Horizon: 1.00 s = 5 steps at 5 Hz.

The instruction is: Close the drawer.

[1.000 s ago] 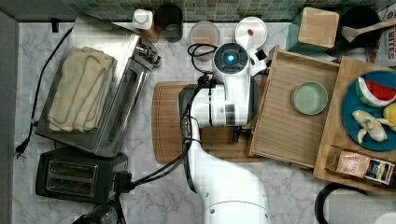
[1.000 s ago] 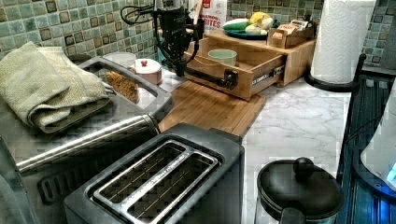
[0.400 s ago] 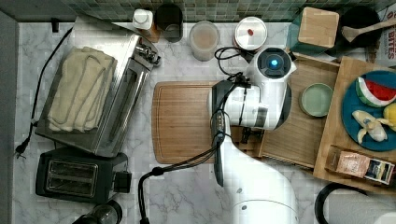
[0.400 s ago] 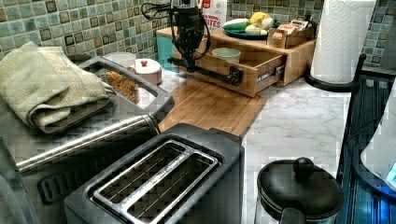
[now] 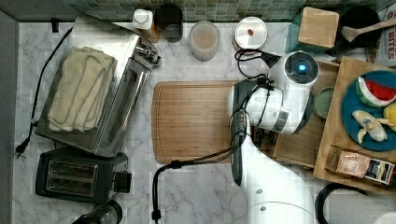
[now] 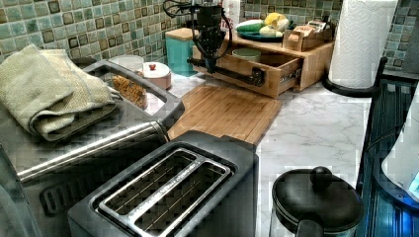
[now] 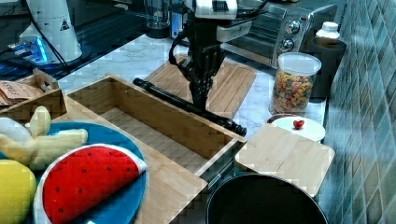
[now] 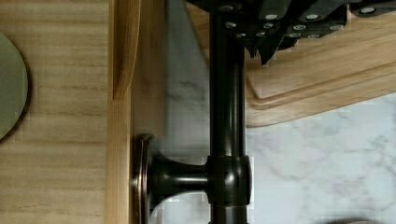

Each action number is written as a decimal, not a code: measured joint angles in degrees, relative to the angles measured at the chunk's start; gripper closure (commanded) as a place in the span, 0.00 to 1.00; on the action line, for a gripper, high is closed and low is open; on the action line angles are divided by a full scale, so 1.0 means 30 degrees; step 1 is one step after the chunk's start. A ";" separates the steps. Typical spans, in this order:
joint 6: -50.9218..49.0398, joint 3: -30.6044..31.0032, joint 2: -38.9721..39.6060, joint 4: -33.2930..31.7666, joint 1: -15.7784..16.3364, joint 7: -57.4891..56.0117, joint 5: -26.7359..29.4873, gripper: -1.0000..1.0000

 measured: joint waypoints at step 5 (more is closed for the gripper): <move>-0.0233 -0.1142 0.1254 0.1529 -0.1930 -0.3740 -0.3059 1.00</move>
